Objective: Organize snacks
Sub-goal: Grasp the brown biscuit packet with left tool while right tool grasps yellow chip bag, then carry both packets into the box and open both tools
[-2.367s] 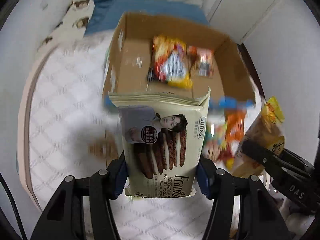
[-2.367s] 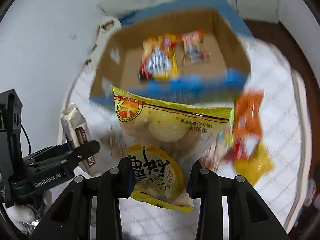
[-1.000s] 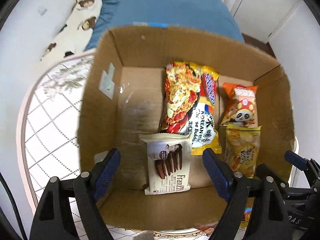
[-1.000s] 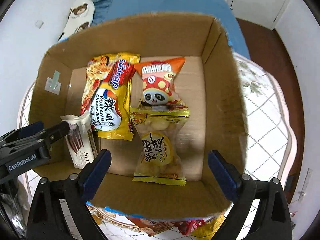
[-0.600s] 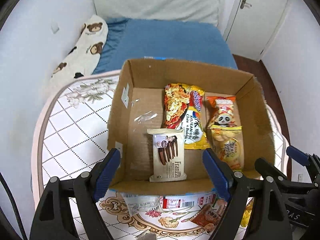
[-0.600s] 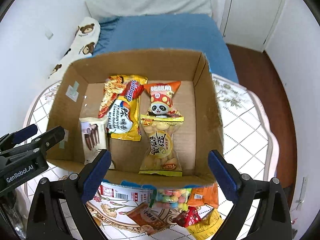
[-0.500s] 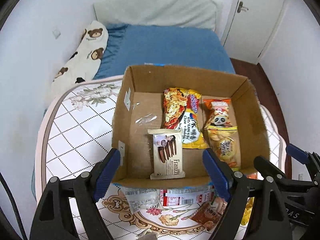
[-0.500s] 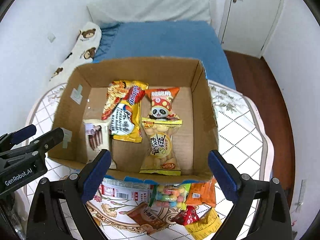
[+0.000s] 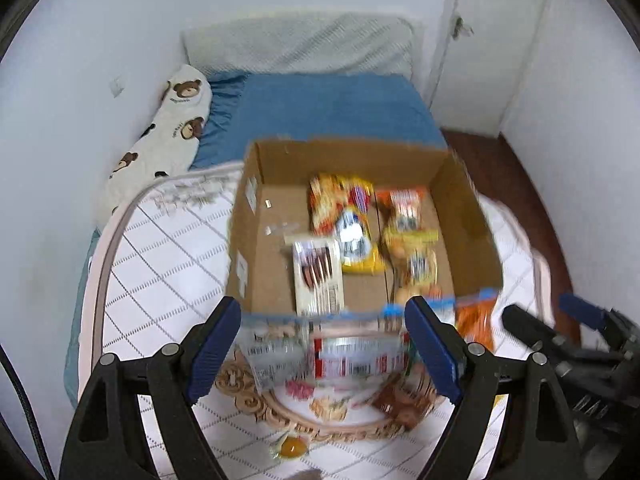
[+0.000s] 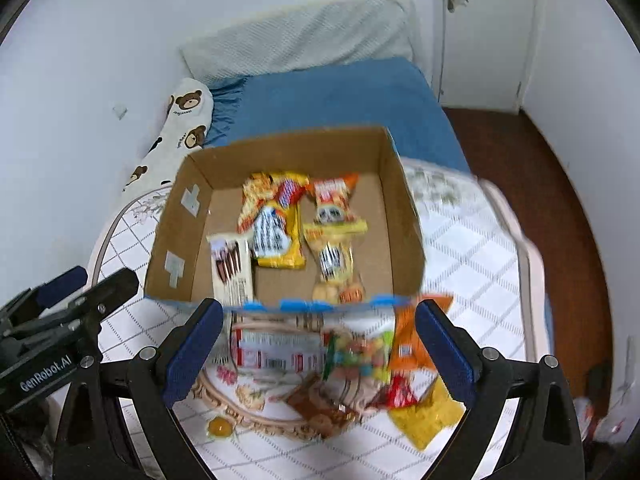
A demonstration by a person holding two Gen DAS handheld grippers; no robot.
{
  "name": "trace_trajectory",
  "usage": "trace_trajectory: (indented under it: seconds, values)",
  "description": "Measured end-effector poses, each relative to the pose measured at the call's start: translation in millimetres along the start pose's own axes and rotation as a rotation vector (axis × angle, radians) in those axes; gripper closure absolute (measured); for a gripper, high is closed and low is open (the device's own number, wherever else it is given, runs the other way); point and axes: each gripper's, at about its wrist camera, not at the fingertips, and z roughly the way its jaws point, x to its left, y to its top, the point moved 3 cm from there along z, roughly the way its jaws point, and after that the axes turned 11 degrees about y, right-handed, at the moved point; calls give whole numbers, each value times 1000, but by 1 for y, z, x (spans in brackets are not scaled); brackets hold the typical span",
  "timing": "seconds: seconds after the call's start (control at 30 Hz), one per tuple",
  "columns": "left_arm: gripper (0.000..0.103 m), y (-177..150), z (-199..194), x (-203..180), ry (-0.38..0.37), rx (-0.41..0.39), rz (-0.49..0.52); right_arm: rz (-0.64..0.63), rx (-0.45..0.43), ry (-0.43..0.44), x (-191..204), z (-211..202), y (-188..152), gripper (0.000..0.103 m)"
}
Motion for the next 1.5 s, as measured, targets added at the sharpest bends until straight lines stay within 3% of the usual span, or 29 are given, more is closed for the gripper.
trace_trajectory:
  seconds: [0.1, 0.17, 0.23, 0.27, 0.33, 0.43, 0.5, 0.57, 0.67, 0.8, 0.9, 1.03, 1.13, 1.37, 1.43, 1.5]
  values:
    - [19, -33, 33, -22, -57, 147, 21, 89, 45, 5, -34, 5, -27, 4]
    - [19, -58, 64, -39, -111, 285, 10, 160, 90, 1, -64, 14, -50, 4]
    - [19, -90, 108, -60, -187, 479, -42, 206, 136, -11, -91, 25, -71, 5]
    - [20, -100, 120, -67, -206, 538, -64, 216, 162, -23, -105, 31, -82, 8]
    - [20, -124, 150, -82, -264, 670, -148, 218, 225, -54, -127, 44, -102, 39]
    - [21, -153, 190, -103, -312, 833, -290, 217, 285, -81, -151, 57, -122, 43]
    - [21, -161, 206, -110, -321, 885, -365, 242, 313, -103, -169, 61, -135, 43]
    - [20, -163, 219, -117, -276, 900, -397, 301, 318, -90, -183, 62, -141, 43]
    - [22, -163, 223, -123, -222, 886, -384, 411, 312, -65, -199, 68, -146, 31]
    - [45, -159, 206, -133, -147, 758, -168, 622, 301, 19, -217, 85, -162, 30]
    - [46, -159, 191, -135, -68, 650, 4, 713, 297, 40, -222, 100, -172, 28]
    - [46, -169, 182, -131, 13, 590, 160, 716, 268, 43, -224, 109, -176, 34]
    - [46, -180, 178, -124, 24, 590, 205, 619, 300, 5, -217, 114, -172, 42]
    - [45, -198, 176, -114, -27, 645, 176, 62, 554, -84, -159, 126, -179, 48]
    - [42, -202, 178, -115, -36, 656, 165, -16, 592, -110, -152, 127, -188, 47]
    - [38, -198, 183, -112, -49, 668, 144, 0, 577, -107, -153, 125, -190, 42]
